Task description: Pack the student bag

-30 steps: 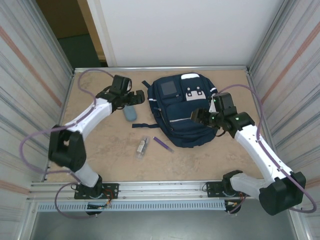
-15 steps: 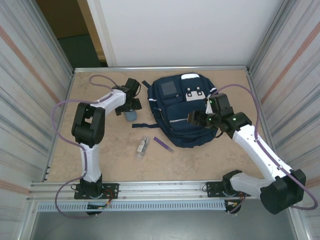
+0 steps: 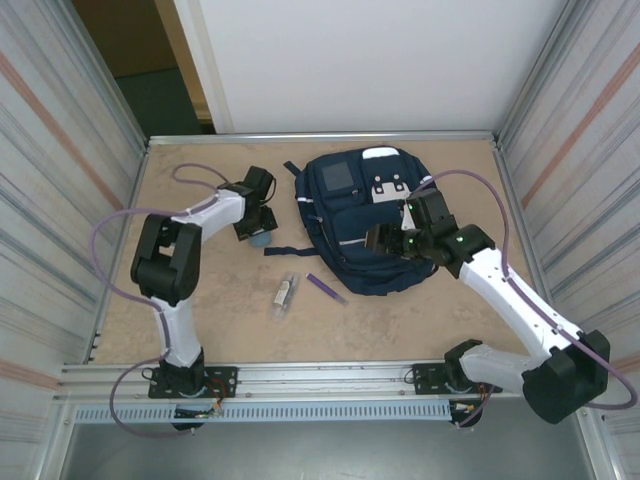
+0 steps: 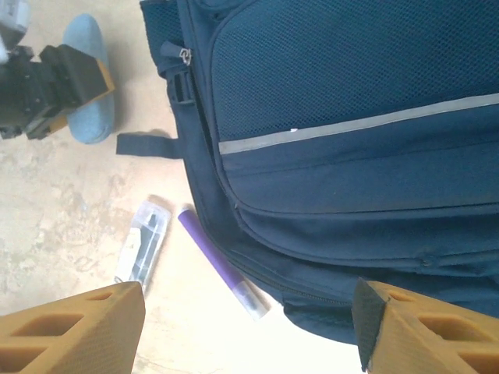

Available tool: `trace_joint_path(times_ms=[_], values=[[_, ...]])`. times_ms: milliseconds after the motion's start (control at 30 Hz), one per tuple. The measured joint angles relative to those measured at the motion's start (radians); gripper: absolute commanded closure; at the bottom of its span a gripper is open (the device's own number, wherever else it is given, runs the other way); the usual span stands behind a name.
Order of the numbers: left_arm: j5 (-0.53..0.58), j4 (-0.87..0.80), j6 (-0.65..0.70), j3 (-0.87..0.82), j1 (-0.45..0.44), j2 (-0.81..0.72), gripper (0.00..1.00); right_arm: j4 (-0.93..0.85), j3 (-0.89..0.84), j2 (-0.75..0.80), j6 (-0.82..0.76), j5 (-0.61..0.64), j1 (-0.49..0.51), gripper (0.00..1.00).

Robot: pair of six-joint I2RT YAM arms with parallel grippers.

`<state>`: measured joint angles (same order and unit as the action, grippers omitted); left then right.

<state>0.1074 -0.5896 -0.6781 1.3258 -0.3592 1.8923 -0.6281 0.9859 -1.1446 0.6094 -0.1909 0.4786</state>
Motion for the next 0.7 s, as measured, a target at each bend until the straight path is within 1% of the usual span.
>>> trace_joint_path(times_ms=[67, 200, 267, 333, 400, 533, 700], values=[[-0.07, 0.013, 0.002, -0.029, -0.001, -0.066, 0.48, 0.019, 0.0, -0.021, 0.014, -0.026, 0.0, 0.29], [-0.254, 0.055, 0.029, -0.059, -0.024, -0.215, 0.48, 0.059, 0.01, -0.069, 0.065, -0.108, 0.0, 0.27], [-0.34, 0.092, 0.052, -0.06, -0.061, -0.263, 0.47, 0.094, 0.016, -0.089, 0.109, -0.164, -0.006, 0.26], [-0.427, 0.134, 0.081, -0.06, -0.123, -0.293, 0.45, 0.142, 0.018, -0.106, 0.167, -0.23, -0.018, 0.25], [-0.486, 0.158, 0.107, -0.06, -0.188, -0.298, 0.45, 0.187, 0.019, -0.116, 0.221, -0.277, -0.03, 0.23], [-0.547, 0.176, 0.136, -0.06, -0.314, -0.293, 0.46, 0.239, 0.025, -0.127, 0.302, -0.306, -0.038, 0.22], [-0.579, 0.202, 0.144, -0.06, -0.406, -0.29, 0.46, 0.259, 0.024, -0.127, 0.37, -0.301, -0.074, 0.23]])
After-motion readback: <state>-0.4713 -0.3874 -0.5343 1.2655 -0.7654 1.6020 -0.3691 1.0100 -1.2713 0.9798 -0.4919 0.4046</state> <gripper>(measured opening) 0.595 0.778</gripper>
